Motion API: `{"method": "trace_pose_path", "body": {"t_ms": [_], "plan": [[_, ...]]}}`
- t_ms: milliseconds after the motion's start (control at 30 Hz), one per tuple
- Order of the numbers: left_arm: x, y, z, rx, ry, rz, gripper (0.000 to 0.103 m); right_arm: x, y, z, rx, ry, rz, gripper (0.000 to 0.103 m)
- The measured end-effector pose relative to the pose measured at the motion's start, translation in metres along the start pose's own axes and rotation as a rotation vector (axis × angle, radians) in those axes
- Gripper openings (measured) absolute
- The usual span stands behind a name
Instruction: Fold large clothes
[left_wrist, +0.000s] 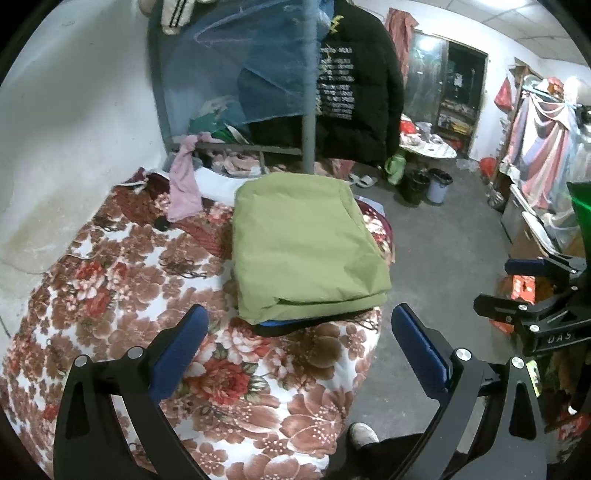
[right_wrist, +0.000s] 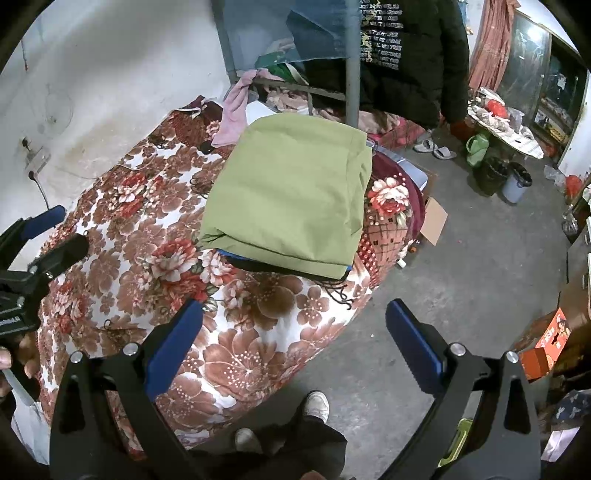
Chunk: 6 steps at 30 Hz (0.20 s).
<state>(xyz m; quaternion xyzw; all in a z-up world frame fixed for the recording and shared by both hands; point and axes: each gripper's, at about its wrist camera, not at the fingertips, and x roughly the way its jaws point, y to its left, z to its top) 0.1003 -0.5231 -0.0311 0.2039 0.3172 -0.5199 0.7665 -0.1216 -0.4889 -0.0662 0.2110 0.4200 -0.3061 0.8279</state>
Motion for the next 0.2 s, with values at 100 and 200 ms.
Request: {"method": "trace_pose_path", "body": {"t_ms": [100, 200], "plan": [[0.0016, 0.0032, 0.0019, -0.019, 0.001, 0.007, 0.098, 0.0002, 0.0024, -0.0012, 0.004, 0.002, 0.001, 0.098], [0.0023, 0.0011, 0.001, -0.004, 0.003, 0.02, 0.098, 0.0001, 0.0026, -0.0007, 0.002, -0.002, -0.01, 0.098]]}}
